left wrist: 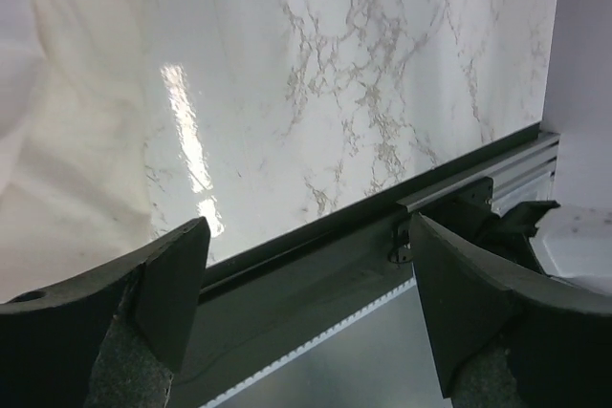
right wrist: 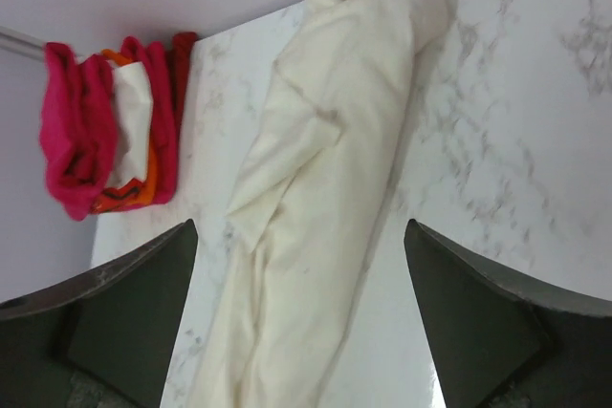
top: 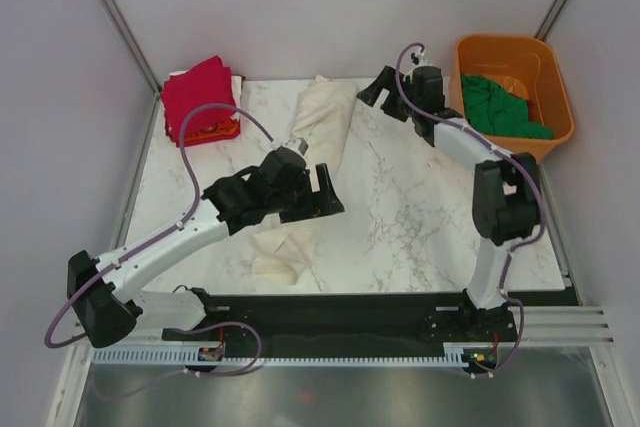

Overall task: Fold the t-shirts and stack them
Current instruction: Fold the tshirt

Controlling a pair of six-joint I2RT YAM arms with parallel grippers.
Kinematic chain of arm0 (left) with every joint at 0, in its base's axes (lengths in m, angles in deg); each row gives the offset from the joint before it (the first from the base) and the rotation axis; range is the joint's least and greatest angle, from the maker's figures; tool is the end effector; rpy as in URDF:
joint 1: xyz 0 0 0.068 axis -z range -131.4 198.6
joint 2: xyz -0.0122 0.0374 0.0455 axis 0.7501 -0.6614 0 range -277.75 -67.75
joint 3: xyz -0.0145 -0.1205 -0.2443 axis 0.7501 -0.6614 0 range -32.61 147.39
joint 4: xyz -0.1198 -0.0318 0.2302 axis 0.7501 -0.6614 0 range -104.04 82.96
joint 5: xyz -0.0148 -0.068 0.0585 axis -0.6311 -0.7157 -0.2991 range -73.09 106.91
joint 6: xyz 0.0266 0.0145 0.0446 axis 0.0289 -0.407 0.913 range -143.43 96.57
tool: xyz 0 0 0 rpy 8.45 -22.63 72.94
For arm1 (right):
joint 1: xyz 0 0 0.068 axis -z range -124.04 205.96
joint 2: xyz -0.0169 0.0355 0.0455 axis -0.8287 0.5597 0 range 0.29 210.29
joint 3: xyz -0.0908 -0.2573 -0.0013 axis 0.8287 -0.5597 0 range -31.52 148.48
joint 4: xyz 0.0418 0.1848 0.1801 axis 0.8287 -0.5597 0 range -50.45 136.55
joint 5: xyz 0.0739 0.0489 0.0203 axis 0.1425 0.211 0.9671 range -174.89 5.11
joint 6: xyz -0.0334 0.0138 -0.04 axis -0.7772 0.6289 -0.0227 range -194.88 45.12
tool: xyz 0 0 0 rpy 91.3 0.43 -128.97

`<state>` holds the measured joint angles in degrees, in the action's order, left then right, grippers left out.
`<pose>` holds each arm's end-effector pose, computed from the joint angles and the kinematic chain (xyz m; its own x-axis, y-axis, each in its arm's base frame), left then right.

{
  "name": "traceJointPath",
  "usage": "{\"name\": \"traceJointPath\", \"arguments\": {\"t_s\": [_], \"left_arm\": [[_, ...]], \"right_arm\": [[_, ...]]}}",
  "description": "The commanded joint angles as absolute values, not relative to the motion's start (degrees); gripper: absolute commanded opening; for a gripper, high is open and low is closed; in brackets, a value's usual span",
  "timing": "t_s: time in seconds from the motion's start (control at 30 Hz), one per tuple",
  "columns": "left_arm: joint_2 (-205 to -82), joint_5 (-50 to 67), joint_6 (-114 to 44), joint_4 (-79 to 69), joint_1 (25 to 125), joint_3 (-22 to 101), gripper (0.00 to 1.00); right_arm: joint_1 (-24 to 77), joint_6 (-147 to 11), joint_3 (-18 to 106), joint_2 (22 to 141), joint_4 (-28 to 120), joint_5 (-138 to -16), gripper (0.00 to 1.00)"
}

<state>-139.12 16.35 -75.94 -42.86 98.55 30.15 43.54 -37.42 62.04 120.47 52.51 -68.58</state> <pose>0.1703 -0.2032 0.3096 -0.8851 -0.1801 -0.4292 0.1113 0.8136 -0.5707 0.4859 0.1173 0.2474 -0.5553 0.4753 -0.6824 -0.1580 0.7454 0.6477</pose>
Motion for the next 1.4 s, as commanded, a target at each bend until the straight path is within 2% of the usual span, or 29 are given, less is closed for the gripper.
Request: {"name": "traceJointPath", "arguments": {"t_s": [0.0, 0.07, 0.13, 0.2, 0.23, 0.3, 0.4, 0.6, 0.8, 0.87, 0.9, 0.93, 0.97, 1.03, 1.27, 1.3, 1.33, 1.37], "left_arm": [[-136.48, 23.67, -67.57, -50.63, 96.76, 34.18, 0.9], [-133.68, 26.56, -66.77, -53.08, 95.27, 33.49, 0.87], [-131.3, 27.28, -65.01, -53.62, 92.81, 32.52, 0.85], [-128.31, 27.54, -63.35, -54.06, 89.75, 31.2, 0.84], [-127.52, 27.28, -62.64, -53.98, 88.6, 30.93, 0.84], [-125.59, 26.14, -61.23, -54.15, 85.87, 30.06, 0.82], [-124.44, 24.99, -60.52, -54.33, 84.46, 29.09, 0.82], [-122.42, 25.08, -61.22, -54.24, 84.28, 26.1, 0.81], [-121.98, 26.05, -61.49, -54.24, 84.28, 23.2, 0.8], [-121.89, 26.57, -61.4, -54.24, 84.28, 22.32, 0.79], [-121.8, 26.84, -61.31, -54.24, 84.28, 22.14, 0.77], [-122.06, 27.1, -61.14, -54.24, 84.28, 21.71, 0.71], [-122.15, 27.28, -60.88, -54.33, 84.28, 21.53, 0.67], [-122.24, 27.54, -60.87, -54.42, 84.28, 20.83, 0.61], [-123.46, 26.4, -66.05, -52.93, 85.24, 13.54, 0.6], [-124.43, 26.14, -66.15, -50.75, 85.68, 12.83, 0.6], [-124.96, 25.18, -66.15, -49.25, 86.21, 11.52, 0.58], [-125.49, 24.56, -65.71, -47.75, 87.95, 10.99, 0.58]], "right_arm": [[37.17, -36.21, 41.52, 105.08, 48.4, -72.76, 0.97], [31.22, -34.81, 32.09, 99.81, 48.49, -72.33, 0.92], [26.37, -33.92, 27.92, 97.33, 48.57, -72.06, 0.82], [19.77, -32.35, 23.97, 95.39, 48.58, -72.58, 0.79], [18.27, -31.82, 23.07, 95.12, 48.66, -73.37, 0.71], [14.84, -30.24, 21.05, 95.03, 48.66, -74.95, 0.63], [12.81, -29.09, 20.25, 96.35, 48.66, -76.28, 0.55], [8.42, -28.03, 21.65, 100.83, 48.05, -77.07, 0.55], [6.66, -27.68, 22.36, 105.75, 50.42, -76.8, 0.48], [6.66, -28.64, 22.45, 106.63, 50.51, -77.42, 0.35], [6.74, -29.17, 22.36, 106.55, 50.25, -78.38, 0.16], [6.74, -29.61, 21.75, 106.03, 49.46, -79.08, 0.03], [6.74, -30.05, 21.31, 105.41, 48.76, -79.96, 0.0], [6.74, -31.8, 20.17, 102.53, 46.31, -83.11, 0.0], [6.74, -33.39, 10.07, 90.38, 38.73, -93.23, 0.0], [6.74, -33.57, 9.62, 90.03, 38.82, -93.15, 0.05], [6.83, -33.92, 9.62, 90.02, 38.3, -92.81, 0.19], [6.74, -34.27, 9.88, 90.46, 37.86, -92.19, 0.64]]}}
